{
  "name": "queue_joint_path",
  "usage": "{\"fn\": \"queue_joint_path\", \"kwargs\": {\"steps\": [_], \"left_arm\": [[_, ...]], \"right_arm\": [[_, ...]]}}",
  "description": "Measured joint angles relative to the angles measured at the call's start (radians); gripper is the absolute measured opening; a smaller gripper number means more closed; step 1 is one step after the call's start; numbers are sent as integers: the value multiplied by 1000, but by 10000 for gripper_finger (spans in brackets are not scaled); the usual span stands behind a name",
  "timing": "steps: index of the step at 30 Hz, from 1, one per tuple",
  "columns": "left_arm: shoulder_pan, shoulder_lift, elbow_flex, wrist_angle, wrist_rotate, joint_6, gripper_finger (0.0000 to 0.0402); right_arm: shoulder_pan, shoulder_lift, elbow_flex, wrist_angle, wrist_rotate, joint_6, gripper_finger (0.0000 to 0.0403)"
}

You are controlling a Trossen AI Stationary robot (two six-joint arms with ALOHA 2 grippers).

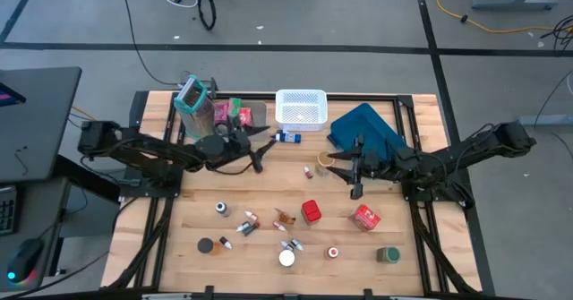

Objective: Pick & Place Kitchen Items
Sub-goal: Put the bottom red cereal box into the gray bin

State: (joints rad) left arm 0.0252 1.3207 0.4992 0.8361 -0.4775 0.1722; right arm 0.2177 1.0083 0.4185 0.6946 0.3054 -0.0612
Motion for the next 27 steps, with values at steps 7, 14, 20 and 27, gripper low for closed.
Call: {"fn": "queue_joint_path", "kwargs": {"steps": [7,14,20,27], "left_arm": [[-36,-260,55,-398,8,-22,240],[-38,-471,63,-695,262,-87,240],[-38,-552,61,-785,578,-86,240],[-38,-551,61,-718,531,134,240]], "right_arm": [[53,4,101,-204,-1,82,173],[85,4,131,-474,-11,326,173],[107,-11,131,-570,-86,372,173],[122,-95,131,-727,-361,637,173]]}}
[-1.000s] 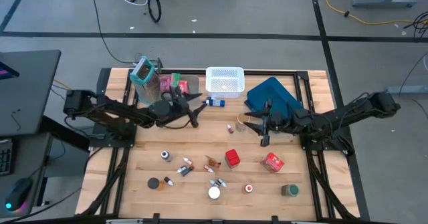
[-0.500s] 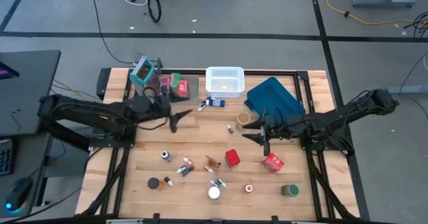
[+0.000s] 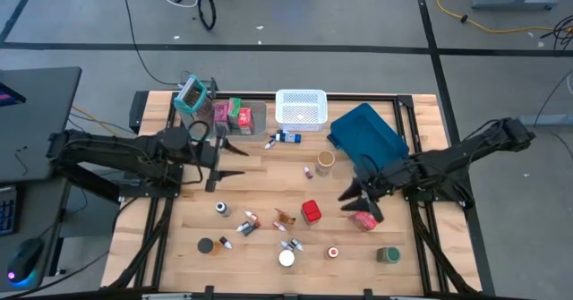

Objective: Pick & Place Kitchen Items
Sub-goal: Put the bottom red cereal box into the gray bin

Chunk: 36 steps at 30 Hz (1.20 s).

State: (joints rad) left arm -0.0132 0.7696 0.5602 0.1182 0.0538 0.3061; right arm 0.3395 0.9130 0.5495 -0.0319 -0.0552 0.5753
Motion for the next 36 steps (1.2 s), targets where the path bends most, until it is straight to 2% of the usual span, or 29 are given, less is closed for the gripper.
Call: {"fn": "queue_joint_path", "kwargs": {"steps": [3,6,10,20,30,36], "left_arm": [[1,0,0,8,-68,68,240],[1,0,0,5,-96,41,240],[1,0,0,6,-105,20,240],[1,0,0,8,-106,20,240],[1,0,0,8,-106,20,240],[1,0,0,8,-106,20,240]], "right_arm": [[11,-32,0,-101,-26,126,173],[22,-65,0,-189,-30,154,173],[25,-114,0,-326,46,151,173],[24,-151,0,-579,32,335,173],[33,-137,0,-597,-26,385,173],[65,-49,3,-576,-36,362,158]]}}
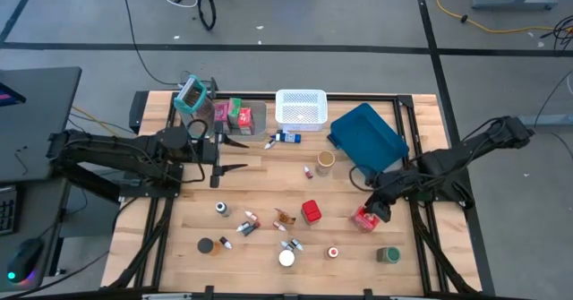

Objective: Pick & Place Kitchen Items
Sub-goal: Put the bottom red cereal box into the gray bin

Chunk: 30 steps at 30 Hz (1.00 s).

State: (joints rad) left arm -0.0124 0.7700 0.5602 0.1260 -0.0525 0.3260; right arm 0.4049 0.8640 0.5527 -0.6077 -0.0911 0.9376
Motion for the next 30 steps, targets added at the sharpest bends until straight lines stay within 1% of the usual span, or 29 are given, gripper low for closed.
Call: {"fn": "queue_joint_path", "kwargs": {"steps": [3,6,9,12,13,17,20,22,25,28,30], "left_arm": [[0,0,0,0,0,0,240],[0,0,0,0,0,0,240],[0,0,0,0,0,0,240],[0,0,0,0,0,0,240],[0,0,0,0,0,0,240],[0,0,0,0,0,0,240],[0,0,0,0,0,0,240],[0,0,0,0,0,0,240],[0,0,0,0,0,0,240],[0,0,0,0,0,0,240],[0,0,0,0,0,0,240]], "right_arm": [[8,38,2,28,8,-5,141],[14,60,1,81,12,-53,115],[16,78,0,129,17,-118,74],[16,91,0,146,20,-181,21],[16,93,0,154,20,-211,13],[16,96,-7,264,58,-325,17],[15,93,-5,381,68,-421,8],[17,93,-5,401,65,-473,6],[11,90,-3,424,107,-509,7],[-1,88,33,457,143,-583,4],[-10,84,79,478,171,-661,4]]}}
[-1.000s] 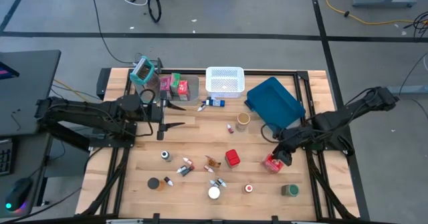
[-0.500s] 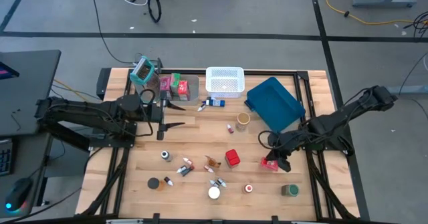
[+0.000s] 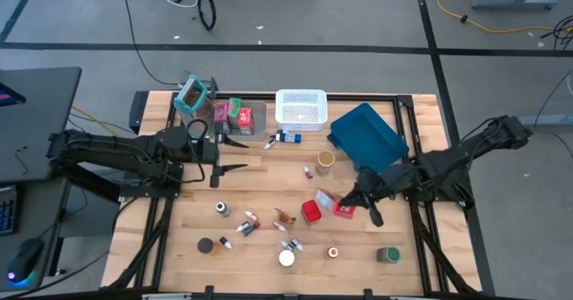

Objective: Pick & Place Kitchen Items
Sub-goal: Put the bottom red cereal box into the gray bin

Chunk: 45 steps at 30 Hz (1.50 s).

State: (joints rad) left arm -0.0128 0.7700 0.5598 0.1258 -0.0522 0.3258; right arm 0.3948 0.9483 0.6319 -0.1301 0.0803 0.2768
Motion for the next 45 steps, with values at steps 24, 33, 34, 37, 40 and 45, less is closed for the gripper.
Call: {"fn": "queue_joint_path", "kwargs": {"steps": [24,33,34,37,40,45], "left_arm": [[0,0,0,7,3,-46,240],[0,-28,0,136,-153,-83,240],[0,-37,0,140,-165,-68,240],[0,-65,0,142,-173,-33,240],[0,-87,0,143,-173,-31,240],[0,-95,0,142,-173,15,240]], "right_arm": [[-364,389,90,903,308,107,6],[-516,710,296,920,125,265,6],[-526,740,324,921,121,266,6],[-555,824,401,916,111,257,6],[-582,887,452,869,108,300,6],[-618,958,492,847,111,375,6]]}}
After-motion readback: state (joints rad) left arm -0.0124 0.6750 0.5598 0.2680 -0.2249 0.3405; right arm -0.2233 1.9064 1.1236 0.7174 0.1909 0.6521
